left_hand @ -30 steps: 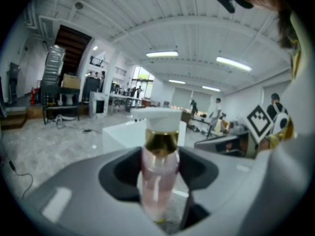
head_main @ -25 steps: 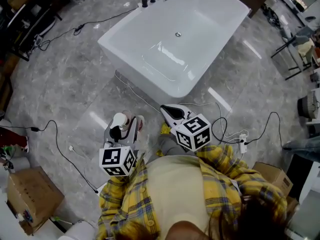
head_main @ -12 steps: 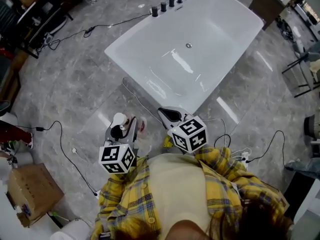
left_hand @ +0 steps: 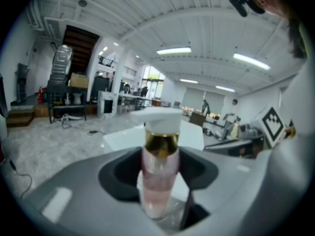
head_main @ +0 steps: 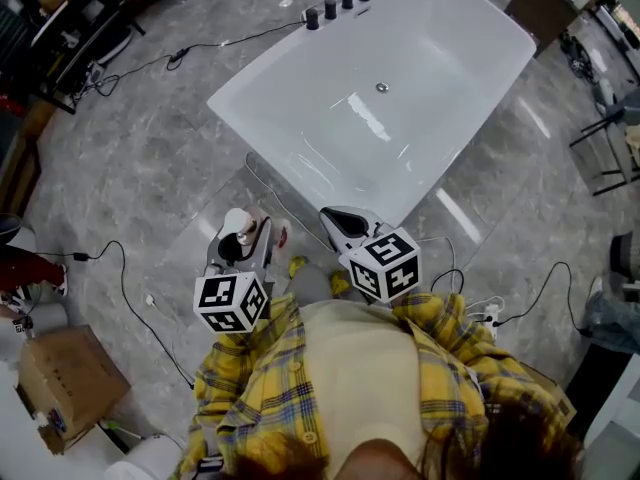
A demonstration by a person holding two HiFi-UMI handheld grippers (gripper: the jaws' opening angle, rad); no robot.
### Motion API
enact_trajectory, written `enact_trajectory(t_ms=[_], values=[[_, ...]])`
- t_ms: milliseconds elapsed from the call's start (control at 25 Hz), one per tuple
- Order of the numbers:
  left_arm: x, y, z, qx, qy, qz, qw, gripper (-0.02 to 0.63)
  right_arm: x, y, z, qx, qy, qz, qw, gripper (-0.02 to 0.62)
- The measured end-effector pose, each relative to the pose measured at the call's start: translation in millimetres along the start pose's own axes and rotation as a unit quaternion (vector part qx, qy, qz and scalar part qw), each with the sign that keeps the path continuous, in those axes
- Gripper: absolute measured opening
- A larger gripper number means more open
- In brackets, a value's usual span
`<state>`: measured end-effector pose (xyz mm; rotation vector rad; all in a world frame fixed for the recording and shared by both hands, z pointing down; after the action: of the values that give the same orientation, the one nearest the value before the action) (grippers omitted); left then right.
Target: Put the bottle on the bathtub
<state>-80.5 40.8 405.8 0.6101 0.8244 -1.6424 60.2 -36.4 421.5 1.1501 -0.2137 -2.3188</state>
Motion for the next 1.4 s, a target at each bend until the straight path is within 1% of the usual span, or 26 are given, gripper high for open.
enact_trajectory(t_ms=[280,520,720,920,1160,1400], values=[[19,-37,30,-0.001,0.000,0.008,1.0000,0.221,16,10,27,-0.013,-0.012,-0.002,1.000,0.014],[39,-71,67,-0.024,-0.014,0.035,0.9990,0.221,48,34,57,-0.051,-0.011,-0.005,0.999,0.014],[62,-102,96,-0.043,-0.020,0.034,0.9983,0.221,77,53,84,-0.070,-0.021,0.012,0.997,0.014],[86,-134,123,-0.054,-0.028,0.044,0.9972,0.221,110,62,120,-0.075,-0.027,0.020,0.997,0.014],[111,-171,153,-0.056,-0.034,0.052,0.9965,0.221,138,65,161,-0.072,-0.032,0.023,0.997,0.014],[133,-204,183,-0.054,-0.041,0.069,0.9953,0.221,156,77,191,-0.077,-0.032,0.039,0.996,0.014]])
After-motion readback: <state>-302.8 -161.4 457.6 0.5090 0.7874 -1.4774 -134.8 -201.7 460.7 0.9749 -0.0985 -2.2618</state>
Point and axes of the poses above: the fingertips, and each gripper's own axes: z forward along the fingers, y to its right, x out of its top, the point moved 4 cm from there along -z, backward along the fingers, and after that the axes turned 14 degrees about -y, right-handed, at the moved point
